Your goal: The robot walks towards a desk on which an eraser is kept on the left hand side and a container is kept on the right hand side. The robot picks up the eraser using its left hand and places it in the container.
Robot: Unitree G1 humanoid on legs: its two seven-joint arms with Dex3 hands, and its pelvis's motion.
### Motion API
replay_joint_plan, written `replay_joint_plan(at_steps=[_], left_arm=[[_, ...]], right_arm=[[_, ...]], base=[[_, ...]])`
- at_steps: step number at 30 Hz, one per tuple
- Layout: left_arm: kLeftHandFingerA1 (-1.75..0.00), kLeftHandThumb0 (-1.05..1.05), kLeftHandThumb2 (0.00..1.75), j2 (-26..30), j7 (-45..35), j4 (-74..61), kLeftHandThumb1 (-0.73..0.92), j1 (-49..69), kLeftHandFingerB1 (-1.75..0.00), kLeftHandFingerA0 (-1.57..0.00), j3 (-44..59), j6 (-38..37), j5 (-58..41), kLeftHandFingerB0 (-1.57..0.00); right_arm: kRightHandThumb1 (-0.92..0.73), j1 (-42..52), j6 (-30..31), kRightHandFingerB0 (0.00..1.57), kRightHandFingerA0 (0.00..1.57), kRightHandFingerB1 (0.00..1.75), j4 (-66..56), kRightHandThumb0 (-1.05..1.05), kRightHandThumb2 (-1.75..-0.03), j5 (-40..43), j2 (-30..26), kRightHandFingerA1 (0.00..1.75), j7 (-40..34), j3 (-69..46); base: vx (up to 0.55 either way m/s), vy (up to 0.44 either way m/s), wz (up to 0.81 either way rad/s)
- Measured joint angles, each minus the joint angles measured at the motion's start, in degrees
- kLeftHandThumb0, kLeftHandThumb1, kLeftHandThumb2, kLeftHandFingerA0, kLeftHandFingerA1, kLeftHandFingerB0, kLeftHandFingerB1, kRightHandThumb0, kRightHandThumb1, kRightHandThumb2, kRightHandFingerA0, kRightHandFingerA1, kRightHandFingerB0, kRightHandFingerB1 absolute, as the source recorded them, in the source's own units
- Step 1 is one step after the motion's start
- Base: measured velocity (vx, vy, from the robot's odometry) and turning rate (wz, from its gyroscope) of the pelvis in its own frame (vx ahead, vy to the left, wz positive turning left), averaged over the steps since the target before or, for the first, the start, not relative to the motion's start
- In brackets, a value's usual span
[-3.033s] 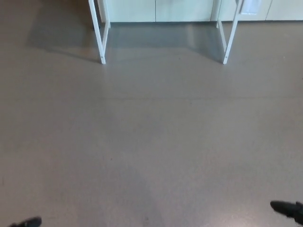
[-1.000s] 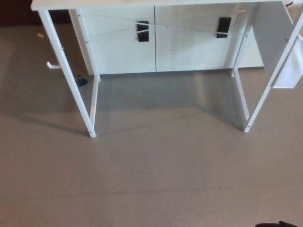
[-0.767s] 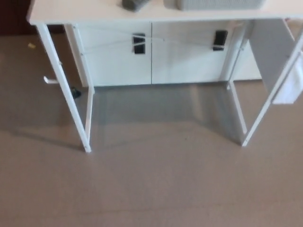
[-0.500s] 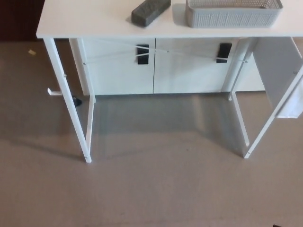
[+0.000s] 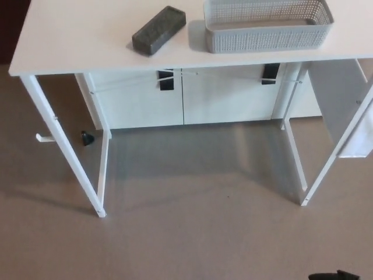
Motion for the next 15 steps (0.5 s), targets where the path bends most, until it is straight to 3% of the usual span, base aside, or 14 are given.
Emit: replay_joint_plan(at_steps=[7, 15], left_arm=[[-0.67, -0.52, 0.58, 2.66, 4.25, 2.10, 0.59, -0.17, -0.42, -0.48, -1.64, -1.61, 3.19, -0.40], [-0.65, -0.54, 0.58, 4.10, 8.51, 3.07, 0.60, 0.11, -0.41, -0.49, -2.94, -2.02, 5.83, -0.40]], right_arm=[[-0.45, -0.44, 0.68, 0.49, 0.67, 0.43, -0.78, -0.13, -0.54, -0.20, 0.77, 0.48, -0.11, 0.78], [-0.45, -0.08, 1.11, 0.49, 0.68, 0.44, -1.82, -0.13, -0.54, -0.33, 0.96, 0.49, -0.06, 1.25]], base=[[0.11, 0.223, -0.05], [0.09, -0.062, 0.04]])
